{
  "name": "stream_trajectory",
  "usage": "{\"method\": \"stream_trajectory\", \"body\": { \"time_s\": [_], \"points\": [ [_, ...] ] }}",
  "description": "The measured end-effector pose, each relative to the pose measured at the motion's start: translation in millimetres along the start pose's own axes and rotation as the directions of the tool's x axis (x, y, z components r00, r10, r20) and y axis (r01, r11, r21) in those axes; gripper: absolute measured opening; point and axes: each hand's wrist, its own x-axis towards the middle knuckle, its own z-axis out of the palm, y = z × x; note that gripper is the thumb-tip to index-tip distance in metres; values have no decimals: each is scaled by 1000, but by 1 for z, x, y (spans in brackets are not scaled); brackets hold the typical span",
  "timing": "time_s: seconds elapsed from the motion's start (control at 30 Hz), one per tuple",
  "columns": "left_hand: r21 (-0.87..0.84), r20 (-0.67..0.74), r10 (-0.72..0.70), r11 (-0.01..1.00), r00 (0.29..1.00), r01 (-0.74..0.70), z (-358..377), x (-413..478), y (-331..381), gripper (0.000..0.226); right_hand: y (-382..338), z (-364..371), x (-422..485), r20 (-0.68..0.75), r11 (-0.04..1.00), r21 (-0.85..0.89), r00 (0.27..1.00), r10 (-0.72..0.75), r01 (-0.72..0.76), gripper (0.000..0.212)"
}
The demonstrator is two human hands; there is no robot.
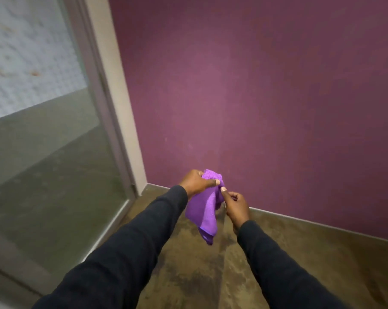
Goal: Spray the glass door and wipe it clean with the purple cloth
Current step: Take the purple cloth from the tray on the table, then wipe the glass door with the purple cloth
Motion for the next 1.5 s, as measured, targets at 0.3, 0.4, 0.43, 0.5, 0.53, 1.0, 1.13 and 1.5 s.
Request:
{"method": "stream_trajectory", "body": {
  "time_s": [0.3, 0.4, 0.43, 0.5, 0.53, 1.0, 1.13, 1.5],
  "points": [
    [-414, -83, -177, 901, 981, 128, -106, 50, -19, 32, -38, 138, 86, 645, 926, 221, 758, 97, -306, 89],
    [-563, -162, -209, 822, 964, 84, -146, 54, -25, 27, -53, 176, 112, 775, 920, 178, 626, 86, -348, 83],
    [-595, -193, -220, 801, 956, 64, -159, 54, -29, 27, -57, 189, 120, 812, 918, 150, 576, 98, -367, 80],
    [-624, -252, -241, 780, 937, 33, -184, 50, -38, 28, -63, 217, 130, 871, 920, 80, 476, 123, -383, 72],
    [-634, -284, -253, 774, 925, 17, -197, 48, -44, 29, -66, 232, 134, 892, 931, 43, 434, 128, -362, 67],
    [-509, -555, -370, 860, 746, 48, -423, 28, -163, 33, -103, 483, 160, 894, 998, -63, 445, 52, 11, 27],
    [-416, -594, -376, 900, 711, 128, -482, 30, -181, 29, -109, 547, 168, 876, 967, -101, 482, -25, 235, 20],
    [-127, -818, -262, 951, 512, 283, -567, 57, -200, 20, -142, 662, 205, 868, 573, -197, 413, -275, 795, 11]
  ]
}}
